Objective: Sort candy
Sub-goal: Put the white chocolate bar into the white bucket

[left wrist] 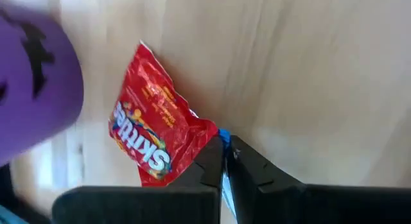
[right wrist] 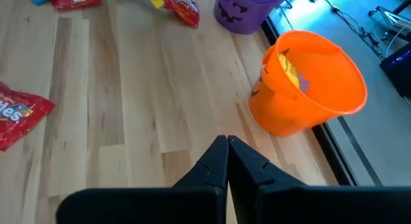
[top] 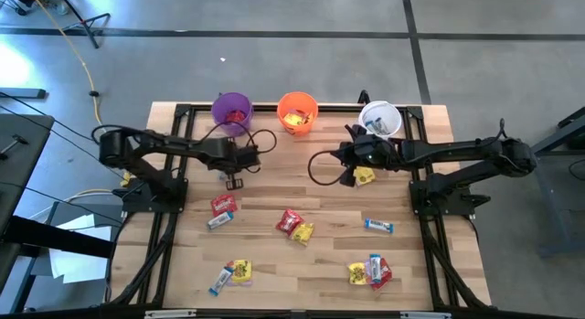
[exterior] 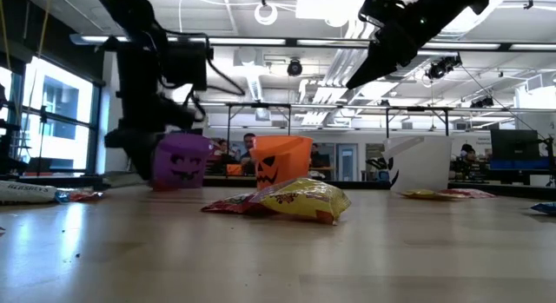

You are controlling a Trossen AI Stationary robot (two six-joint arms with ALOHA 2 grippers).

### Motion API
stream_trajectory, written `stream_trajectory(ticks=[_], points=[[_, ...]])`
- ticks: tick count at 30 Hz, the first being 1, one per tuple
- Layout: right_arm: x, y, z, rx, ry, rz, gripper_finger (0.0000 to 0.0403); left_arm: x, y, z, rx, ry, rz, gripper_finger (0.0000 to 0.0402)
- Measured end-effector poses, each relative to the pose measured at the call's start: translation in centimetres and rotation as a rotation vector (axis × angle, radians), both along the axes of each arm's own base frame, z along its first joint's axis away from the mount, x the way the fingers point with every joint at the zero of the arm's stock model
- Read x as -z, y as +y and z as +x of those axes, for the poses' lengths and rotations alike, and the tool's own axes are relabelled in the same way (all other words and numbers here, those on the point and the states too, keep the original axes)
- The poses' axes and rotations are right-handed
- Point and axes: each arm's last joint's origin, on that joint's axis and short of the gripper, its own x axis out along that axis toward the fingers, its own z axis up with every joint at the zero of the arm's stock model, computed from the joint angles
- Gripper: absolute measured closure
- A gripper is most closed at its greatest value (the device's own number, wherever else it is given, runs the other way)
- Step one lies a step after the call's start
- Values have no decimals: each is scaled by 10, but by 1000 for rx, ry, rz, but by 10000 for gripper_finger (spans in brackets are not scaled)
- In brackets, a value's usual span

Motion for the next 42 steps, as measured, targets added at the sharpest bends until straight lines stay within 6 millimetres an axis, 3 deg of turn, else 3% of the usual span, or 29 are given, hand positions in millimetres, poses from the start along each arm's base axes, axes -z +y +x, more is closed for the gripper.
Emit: stream_trajectory(ticks=[7,15,21,31,38,42], points=[[3,1,1,19,-33,28,403,-21,-5,-1,-15,-175,-92,401],[53,3,-10,-8,-117,82,403,-25,-17,4,46,-255,-247,398],[80,4,-22,1,-170,99,403,-18,-23,9,72,-235,-256,355],[77,4,-21,2,-209,101,402,8,-33,18,95,-125,-269,264],[77,4,-21,1,-213,99,402,24,-41,24,188,-25,-160,260],[77,4,-21,0,-212,97,402,24,-49,25,261,-8,-113,288]])
